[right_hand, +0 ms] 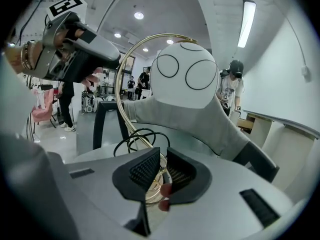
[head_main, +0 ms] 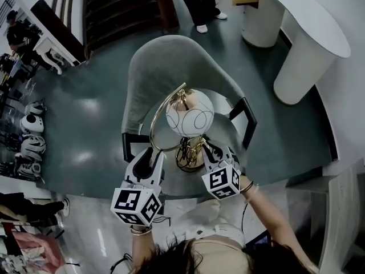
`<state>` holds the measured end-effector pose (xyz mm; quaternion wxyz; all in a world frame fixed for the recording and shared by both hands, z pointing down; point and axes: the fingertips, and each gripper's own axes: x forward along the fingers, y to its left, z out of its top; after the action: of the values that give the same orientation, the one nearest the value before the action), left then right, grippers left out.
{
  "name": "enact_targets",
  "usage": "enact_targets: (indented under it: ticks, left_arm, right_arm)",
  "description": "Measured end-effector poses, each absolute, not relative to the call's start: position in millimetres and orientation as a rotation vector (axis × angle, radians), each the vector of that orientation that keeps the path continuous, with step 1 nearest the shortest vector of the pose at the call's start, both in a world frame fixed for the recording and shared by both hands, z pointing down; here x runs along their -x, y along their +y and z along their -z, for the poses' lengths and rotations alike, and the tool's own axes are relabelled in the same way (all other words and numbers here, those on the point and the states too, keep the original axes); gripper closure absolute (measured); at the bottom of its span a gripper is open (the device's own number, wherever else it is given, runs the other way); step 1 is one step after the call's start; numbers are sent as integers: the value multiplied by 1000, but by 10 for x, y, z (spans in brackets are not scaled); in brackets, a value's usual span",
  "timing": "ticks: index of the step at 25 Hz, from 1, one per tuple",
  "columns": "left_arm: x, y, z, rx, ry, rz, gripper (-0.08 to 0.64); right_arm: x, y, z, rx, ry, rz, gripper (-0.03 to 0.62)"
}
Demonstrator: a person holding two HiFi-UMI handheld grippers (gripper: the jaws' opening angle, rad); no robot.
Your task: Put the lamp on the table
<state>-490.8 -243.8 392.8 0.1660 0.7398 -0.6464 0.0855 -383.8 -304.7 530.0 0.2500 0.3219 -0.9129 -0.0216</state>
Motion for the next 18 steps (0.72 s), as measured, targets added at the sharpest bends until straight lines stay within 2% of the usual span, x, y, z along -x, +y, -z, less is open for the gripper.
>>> enact_targets:
  ticks: [6,10,18]
  left_arm:
    - [4925,-2500,-3952,-2109,-1831,-266,437]
    - [4918,-2560,-3954,-2114,-1821,-284,437]
    - [4902,-2618,-3980,-2111,-1814,-305,437]
  right_arm:
    - [3864,-3100,-5446,-864,-2457,63,560]
    - [3896,-3149,-5546,-844,-2440,55,526]
    - [3959,-3255,-5690,-839,-2419,32,511]
